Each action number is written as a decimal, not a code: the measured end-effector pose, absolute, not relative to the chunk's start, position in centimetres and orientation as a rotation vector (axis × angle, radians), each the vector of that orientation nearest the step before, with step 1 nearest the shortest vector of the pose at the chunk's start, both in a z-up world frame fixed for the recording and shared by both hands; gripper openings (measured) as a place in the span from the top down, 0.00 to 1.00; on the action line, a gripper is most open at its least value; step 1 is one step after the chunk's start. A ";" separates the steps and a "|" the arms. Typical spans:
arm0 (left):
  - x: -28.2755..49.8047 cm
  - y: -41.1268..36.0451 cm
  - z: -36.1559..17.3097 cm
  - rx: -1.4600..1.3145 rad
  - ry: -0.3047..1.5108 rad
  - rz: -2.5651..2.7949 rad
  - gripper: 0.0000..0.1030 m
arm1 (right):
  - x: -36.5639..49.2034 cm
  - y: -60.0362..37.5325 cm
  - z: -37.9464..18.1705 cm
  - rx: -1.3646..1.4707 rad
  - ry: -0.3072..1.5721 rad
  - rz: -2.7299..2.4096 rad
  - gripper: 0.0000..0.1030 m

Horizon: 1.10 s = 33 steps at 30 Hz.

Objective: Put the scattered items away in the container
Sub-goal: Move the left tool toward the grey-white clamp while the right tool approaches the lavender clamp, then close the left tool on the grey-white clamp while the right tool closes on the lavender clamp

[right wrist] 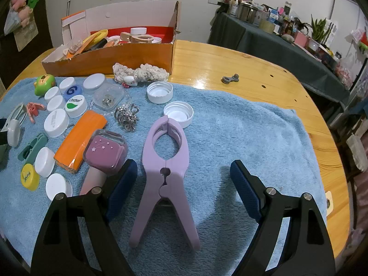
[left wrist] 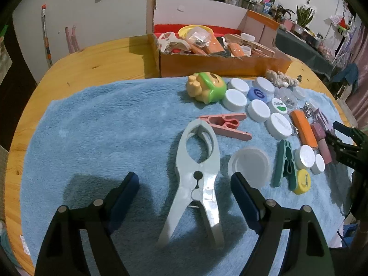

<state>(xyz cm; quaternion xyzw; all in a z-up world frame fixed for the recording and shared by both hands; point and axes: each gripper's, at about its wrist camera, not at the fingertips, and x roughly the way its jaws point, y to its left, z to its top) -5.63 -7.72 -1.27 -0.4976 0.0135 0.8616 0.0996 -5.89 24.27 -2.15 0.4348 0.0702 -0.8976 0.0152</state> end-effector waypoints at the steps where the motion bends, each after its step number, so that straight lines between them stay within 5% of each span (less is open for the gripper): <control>1: -5.6 -7.8 -1.2 -1.471 0.044 2.548 0.19 | -5.9 24.3 -2.1 1.352 0.218 -2.794 0.20; 24: -5.3 -6.3 -1.5 -1.441 0.162 2.496 0.22 | -5.7 23.9 -2.2 1.333 0.251 -2.801 0.20; 33: -5.2 -6.6 -1.2 -1.427 0.139 2.498 0.36 | -5.5 23.7 -2.2 1.311 0.246 -2.774 0.34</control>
